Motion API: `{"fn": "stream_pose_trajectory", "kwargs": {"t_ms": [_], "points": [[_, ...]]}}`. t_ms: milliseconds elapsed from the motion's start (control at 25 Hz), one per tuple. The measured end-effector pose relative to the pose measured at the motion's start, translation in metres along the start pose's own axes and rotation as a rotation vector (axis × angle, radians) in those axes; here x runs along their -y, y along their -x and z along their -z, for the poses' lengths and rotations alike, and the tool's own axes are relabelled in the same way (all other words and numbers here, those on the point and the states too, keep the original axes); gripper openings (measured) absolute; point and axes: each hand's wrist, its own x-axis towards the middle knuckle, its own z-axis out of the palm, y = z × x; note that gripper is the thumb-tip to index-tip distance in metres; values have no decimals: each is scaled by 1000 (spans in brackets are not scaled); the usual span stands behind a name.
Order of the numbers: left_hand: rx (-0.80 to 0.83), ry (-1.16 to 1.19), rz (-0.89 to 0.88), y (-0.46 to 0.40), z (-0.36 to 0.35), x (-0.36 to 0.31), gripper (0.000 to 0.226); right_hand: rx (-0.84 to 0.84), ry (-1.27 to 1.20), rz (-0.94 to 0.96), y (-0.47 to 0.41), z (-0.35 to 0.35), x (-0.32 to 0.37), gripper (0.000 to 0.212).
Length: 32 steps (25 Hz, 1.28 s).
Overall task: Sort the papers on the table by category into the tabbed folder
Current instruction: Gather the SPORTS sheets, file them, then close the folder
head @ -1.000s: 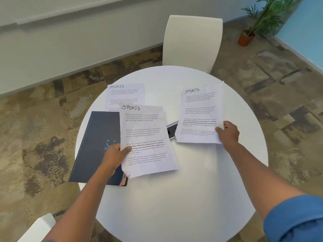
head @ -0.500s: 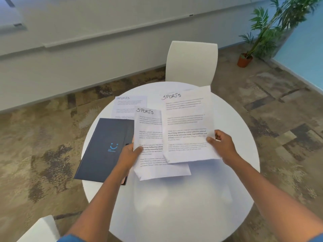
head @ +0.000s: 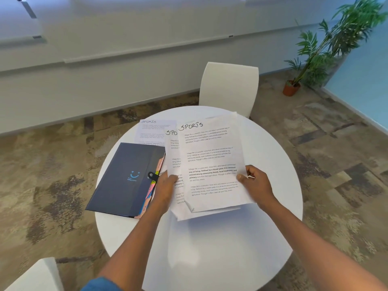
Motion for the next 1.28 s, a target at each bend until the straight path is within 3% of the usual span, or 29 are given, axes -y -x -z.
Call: {"fn": "stream_pose_trajectory", "kwargs": {"t_ms": [360, 800, 1000, 1280], "points": [[9, 102, -46, 4, 3, 1, 20, 48, -65, 34, 9, -13, 8, 10], [90, 111, -38, -3, 0, 4, 36, 63, -81, 27, 11, -15, 13, 12], [76, 70, -54, -5, -4, 3, 27, 71, -114, 32, 15, -15, 11, 9], [120, 25, -79, 0, -7, -3, 19, 54, -165, 2, 7, -14, 15, 46]]}}
